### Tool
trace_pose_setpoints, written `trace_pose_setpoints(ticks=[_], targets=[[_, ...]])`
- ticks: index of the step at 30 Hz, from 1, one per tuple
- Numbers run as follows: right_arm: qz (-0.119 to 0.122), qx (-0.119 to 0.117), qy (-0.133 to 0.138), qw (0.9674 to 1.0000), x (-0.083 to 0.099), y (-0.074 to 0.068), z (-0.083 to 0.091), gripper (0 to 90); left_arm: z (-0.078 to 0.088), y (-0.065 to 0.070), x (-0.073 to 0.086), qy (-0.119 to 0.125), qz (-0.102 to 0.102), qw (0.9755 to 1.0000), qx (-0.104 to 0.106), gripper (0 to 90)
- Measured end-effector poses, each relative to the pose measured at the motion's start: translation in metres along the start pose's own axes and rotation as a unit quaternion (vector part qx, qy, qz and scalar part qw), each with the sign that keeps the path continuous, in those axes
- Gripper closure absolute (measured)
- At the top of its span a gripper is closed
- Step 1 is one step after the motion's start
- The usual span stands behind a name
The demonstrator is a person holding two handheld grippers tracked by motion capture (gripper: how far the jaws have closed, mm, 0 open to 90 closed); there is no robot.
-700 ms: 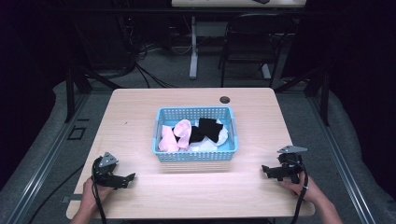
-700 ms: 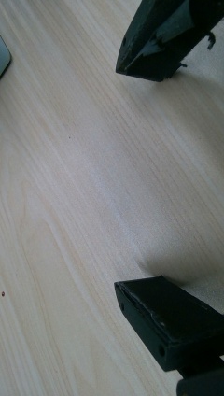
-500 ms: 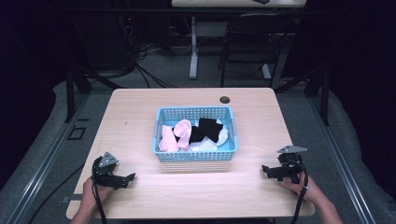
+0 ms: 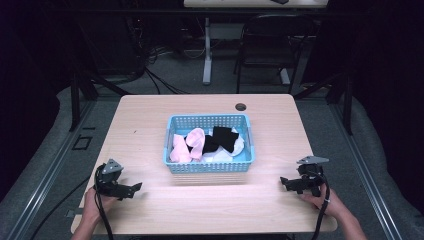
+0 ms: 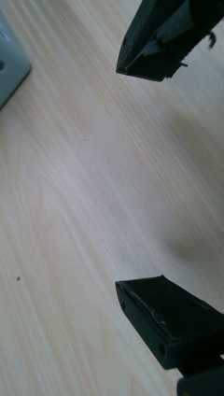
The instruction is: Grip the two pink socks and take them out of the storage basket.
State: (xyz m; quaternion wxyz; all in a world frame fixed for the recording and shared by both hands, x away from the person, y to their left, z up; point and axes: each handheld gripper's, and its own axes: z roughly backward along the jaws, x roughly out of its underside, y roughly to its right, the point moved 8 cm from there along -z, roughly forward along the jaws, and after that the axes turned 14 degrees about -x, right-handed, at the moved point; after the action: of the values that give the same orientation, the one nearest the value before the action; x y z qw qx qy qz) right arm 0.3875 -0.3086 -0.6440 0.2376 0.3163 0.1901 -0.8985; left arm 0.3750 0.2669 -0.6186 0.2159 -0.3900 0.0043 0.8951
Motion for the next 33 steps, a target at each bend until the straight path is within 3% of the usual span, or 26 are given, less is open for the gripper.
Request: trace_pose_setpoints(ticks=[5, 11, 12, 13, 15, 16, 18, 19, 20, 21, 25, 33], targets=[[0.0, 0.001, 0.002, 1.0, 0.0, 0.0, 0.0, 0.0, 0.015, -0.003, -0.022, 0.001, 0.02, 0.9998, 0.006, 0.0], [0.0, 0.001, 0.002, 1.0, 0.0, 0.0, 0.0, 0.0, 0.026, -0.004, -0.047, 0.004, 0.016, 0.9998, 0.015, 0.0], [0.0, 0.002, 0.002, 1.0, 0.0, 0.0, 0.0, 0.0, 0.031, -0.005, -0.06, 0.004, 0.01, 0.9998, 0.019, 0.0], [0.0, 0.002, 0.002, 1.0, 0.0, 0.0, 0.0, 0.0, 0.031, -0.005, -0.06, 0.004, 0.01, 0.9998, 0.019, 0.0], [0.0, 0.001, 0.002, 1.0, 0.0, 0.0, 0.0, 0.0, 0.039, -0.003, -0.081, 0.002, -0.002, 0.9998, 0.021, 0.0], [0.0, 0.001, 0.002, 1.0, 0.0, 0.0, 0.0, 0.0, 0.039, -0.003, -0.081, 0.002, -0.002, 0.9998, 0.021, 0.0], [0.0, 0.002, 0.002, 1.0, 0.0, 0.0, 0.0, 0.0, 0.042, -0.001, -0.097, 0.003, -0.012, 0.9997, 0.023, 0.0], [0.0, 0.002, 0.002, 1.0, 0.0, 0.0, 0.0, 0.0, 0.043, 0.003, -0.113, 0.004, -0.021, 0.9994, 0.026, 0.0], [0.0, 0.002, 0.002, 1.0, 0.0, 0.0, 0.0, 0.0, 0.043, 0.003, -0.113, 0.004, -0.021, 0.9994, 0.026, 0.0], [0.0, 0.001, 0.002, 1.0, 0.0, 0.0, 0.0, 0.0, 0.041, 0.008, -0.126, 0.001, -0.033, 0.999, 0.031, 0.0], [0.001, -0.001, 0.001, 1.0, 0.0, 0.0, 0.0, 0.0, 0.032, 0.021, -0.146, -0.012, -0.056, 0.9976, 0.039, 0.0], [0.002, -0.002, 0.001, 1.0, 0.0, 0.0, 0.0, 0.0, 0.007, 0.045, -0.172, -0.031, -0.079, 0.995, 0.053, 0.0]])
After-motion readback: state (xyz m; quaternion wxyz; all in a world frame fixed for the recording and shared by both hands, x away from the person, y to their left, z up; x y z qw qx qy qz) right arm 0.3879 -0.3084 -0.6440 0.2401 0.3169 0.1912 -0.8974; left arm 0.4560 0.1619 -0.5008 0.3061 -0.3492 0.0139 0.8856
